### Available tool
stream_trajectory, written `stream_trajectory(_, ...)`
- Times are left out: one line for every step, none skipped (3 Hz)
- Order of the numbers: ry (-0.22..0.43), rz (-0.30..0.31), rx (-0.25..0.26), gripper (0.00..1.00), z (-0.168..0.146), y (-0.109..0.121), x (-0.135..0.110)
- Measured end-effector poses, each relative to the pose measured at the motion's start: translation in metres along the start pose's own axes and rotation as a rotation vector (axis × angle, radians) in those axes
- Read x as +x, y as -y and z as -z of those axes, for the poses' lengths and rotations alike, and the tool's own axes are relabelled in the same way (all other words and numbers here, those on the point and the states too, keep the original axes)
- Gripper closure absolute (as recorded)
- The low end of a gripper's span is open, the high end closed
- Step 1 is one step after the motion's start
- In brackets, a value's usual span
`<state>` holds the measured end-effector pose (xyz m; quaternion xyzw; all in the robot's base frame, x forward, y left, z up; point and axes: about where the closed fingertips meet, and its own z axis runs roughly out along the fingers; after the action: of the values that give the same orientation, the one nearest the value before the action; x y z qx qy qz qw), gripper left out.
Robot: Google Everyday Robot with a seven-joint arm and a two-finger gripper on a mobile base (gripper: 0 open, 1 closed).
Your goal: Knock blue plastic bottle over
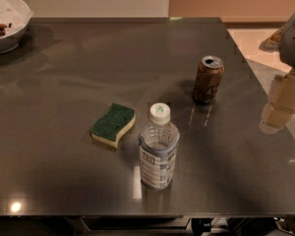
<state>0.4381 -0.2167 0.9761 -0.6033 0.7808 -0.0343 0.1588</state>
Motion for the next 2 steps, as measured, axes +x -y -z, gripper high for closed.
stream_trajectory(0.000,0.000,0.000,0.00,0.0000,0.0000,0.0000)
stream_trajectory(0.035,0.008,-0.001,0.00,-0.0018,-0.0034,-0.0073)
